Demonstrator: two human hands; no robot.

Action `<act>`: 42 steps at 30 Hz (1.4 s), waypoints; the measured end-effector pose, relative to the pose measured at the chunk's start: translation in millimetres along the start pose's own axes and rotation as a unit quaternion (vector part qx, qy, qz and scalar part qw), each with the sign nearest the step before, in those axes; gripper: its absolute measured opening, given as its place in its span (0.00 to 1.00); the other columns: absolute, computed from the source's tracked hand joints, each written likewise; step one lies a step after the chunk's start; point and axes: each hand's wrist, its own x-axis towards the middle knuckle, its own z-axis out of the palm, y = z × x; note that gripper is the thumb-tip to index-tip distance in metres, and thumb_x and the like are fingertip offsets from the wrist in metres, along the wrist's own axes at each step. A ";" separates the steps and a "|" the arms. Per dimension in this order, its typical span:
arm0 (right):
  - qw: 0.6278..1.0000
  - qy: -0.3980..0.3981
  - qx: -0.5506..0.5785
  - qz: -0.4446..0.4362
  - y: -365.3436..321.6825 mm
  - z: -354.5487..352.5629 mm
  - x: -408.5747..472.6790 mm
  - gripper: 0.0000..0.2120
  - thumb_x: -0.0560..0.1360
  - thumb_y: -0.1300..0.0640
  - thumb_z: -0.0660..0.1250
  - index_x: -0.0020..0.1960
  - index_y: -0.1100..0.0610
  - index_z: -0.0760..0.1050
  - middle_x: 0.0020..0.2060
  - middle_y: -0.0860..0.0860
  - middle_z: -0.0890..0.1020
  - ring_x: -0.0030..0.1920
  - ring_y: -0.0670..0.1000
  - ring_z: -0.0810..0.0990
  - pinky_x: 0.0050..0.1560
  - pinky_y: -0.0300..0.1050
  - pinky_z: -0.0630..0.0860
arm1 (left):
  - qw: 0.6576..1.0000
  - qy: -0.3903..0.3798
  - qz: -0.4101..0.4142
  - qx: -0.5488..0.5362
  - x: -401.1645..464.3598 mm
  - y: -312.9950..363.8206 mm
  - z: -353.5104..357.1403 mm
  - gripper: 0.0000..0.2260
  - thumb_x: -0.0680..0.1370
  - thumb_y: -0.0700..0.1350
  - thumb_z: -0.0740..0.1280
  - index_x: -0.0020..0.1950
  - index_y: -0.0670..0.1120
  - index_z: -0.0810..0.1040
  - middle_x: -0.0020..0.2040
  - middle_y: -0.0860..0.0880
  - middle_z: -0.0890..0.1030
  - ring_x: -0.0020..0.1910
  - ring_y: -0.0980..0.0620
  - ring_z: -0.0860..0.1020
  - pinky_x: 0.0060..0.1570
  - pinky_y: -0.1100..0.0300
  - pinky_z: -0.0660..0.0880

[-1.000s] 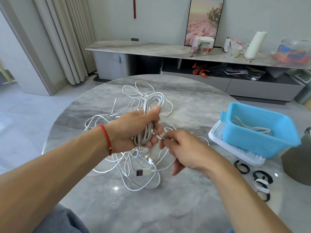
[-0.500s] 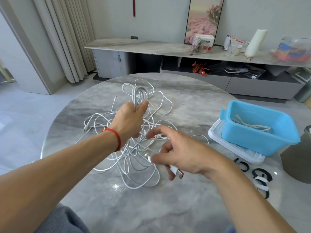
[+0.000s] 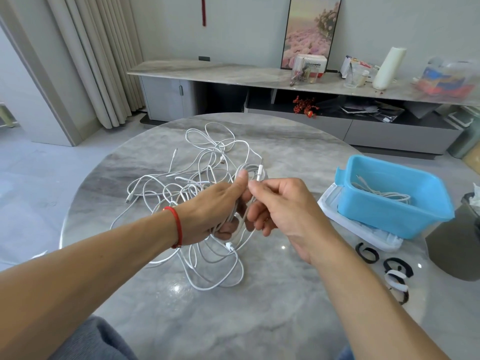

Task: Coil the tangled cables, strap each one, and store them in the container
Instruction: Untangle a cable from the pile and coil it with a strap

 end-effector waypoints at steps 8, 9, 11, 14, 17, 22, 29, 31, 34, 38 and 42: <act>0.950 0.131 -0.259 -0.118 -1.1 -2.8 2.0 0.19 0.76 0.47 0.70 0.32 0.58 0.80 0.24 0.49 0.79 0.28 0.52 0.78 0.34 0.50 0.75 | 0.990 -0.105 0.058 0.067 -5.6 5.1 -3.8 0.18 0.74 0.61 0.70 0.36 0.47 0.75 0.28 0.48 0.70 0.25 0.52 0.62 0.25 0.62 0.61; 0.943 0.133 -0.275 -0.129 -0.6 -5.2 2.8 0.20 0.76 0.47 0.70 0.31 0.59 0.79 0.24 0.48 0.80 0.29 0.51 0.79 0.35 0.50 0.75 | 0.988 -0.106 0.063 0.090 -6.3 5.2 -3.1 0.15 0.76 0.55 0.72 0.37 0.48 0.73 0.29 0.48 0.69 0.26 0.52 0.63 0.25 0.62 0.62; 0.936 0.123 -0.302 -0.134 1.0 -9.6 4.6 0.22 0.76 0.45 0.70 0.31 0.59 0.80 0.24 0.48 0.81 0.29 0.50 0.79 0.35 0.51 0.76 | 0.984 -0.087 0.071 0.139 -6.5 2.5 0.6 0.14 0.81 0.47 0.69 0.35 0.52 0.72 0.29 0.50 0.70 0.26 0.52 0.67 0.25 0.61 0.65; 0.926 0.157 -0.326 -0.107 2.9 -18.0 5.9 0.23 0.72 0.39 0.72 0.31 0.56 0.77 0.24 0.48 0.79 0.30 0.51 0.78 0.33 0.47 0.73 | 0.983 -0.060 0.090 0.147 -5.8 0.4 10.5 0.13 0.83 0.45 0.64 0.39 0.49 0.70 0.28 0.52 0.71 0.27 0.52 0.69 0.28 0.61 0.68; 0.949 0.183 -0.255 -0.019 3.1 -26.3 4.4 0.26 0.64 0.26 0.70 0.45 0.47 0.73 0.37 0.45 0.82 0.38 0.49 0.83 0.39 0.47 0.78 | 0.989 -0.052 0.084 0.112 -5.2 4.1 17.4 0.11 0.84 0.45 0.62 0.45 0.41 0.69 0.28 0.47 0.72 0.26 0.53 0.75 0.28 0.63 0.68; 0.958 -0.054 0.268 0.085 8.8 -24.8 -2.6 0.29 0.70 0.39 0.76 0.61 0.59 0.78 0.55 0.63 0.85 0.54 0.60 0.86 0.63 0.61 0.79 | 0.985 -0.150 0.086 -0.018 -9.0 4.1 40.7 0.08 0.85 0.43 0.60 0.53 0.38 0.75 0.26 0.48 0.64 0.22 0.50 0.69 0.27 0.58 0.67; 0.888 0.083 0.433 0.134 9.4 -17.9 -3.3 0.16 0.81 0.46 0.68 0.42 0.58 0.75 0.25 0.49 0.70 0.29 0.51 0.78 0.35 0.42 0.80 | 0.985 -0.133 -0.011 0.112 -5.2 10.8 61.6 0.14 0.84 0.48 0.61 0.40 0.46 0.68 0.26 0.52 0.67 0.21 0.53 0.65 0.22 0.62 0.63; 0.872 0.172 0.421 0.180 15.3 -18.0 -4.1 0.20 0.83 0.45 0.65 0.38 0.56 0.69 0.22 0.48 0.67 0.23 0.51 0.75 0.29 0.40 0.77 | 0.915 -0.072 0.023 0.395 0.9 9.0 74.1 0.14 0.84 0.52 0.58 0.45 0.43 0.72 0.34 0.52 0.72 0.28 0.49 0.72 0.27 0.58 0.65; 0.832 0.261 0.442 0.211 22.4 -20.0 -6.4 0.20 0.85 0.52 0.62 0.36 0.57 0.65 0.18 0.48 0.66 0.17 0.50 0.72 0.29 0.42 0.76 | 0.819 -0.007 0.057 0.571 5.4 -4.5 91.9 0.15 0.84 0.53 0.51 0.57 0.45 0.72 0.46 0.46 0.74 0.45 0.39 0.75 0.39 0.55 0.63; 0.799 0.338 0.443 0.226 29.2 -29.1 -8.1 0.17 0.83 0.60 0.61 0.35 0.57 0.65 0.16 0.48 0.68 0.14 0.47 0.68 0.18 0.34 0.68 | 0.738 0.087 0.109 0.660 7.5 -18.3 102.0 0.25 0.82 0.59 0.42 0.68 0.49 0.69 0.56 0.46 0.79 0.51 0.39 0.80 0.37 0.53 0.64; 0.826 0.316 0.387 0.261 40.9 -38.5 -12.8 0.16 0.82 0.58 0.62 0.35 0.53 0.67 0.19 0.47 0.72 0.16 0.46 0.69 0.20 0.32 0.63 | 0.717 0.080 0.154 0.676 13.2 -29.7 108.9 0.09 0.86 0.50 0.51 0.59 0.46 0.66 0.52 0.45 0.79 0.48 0.39 0.81 0.35 0.53 0.65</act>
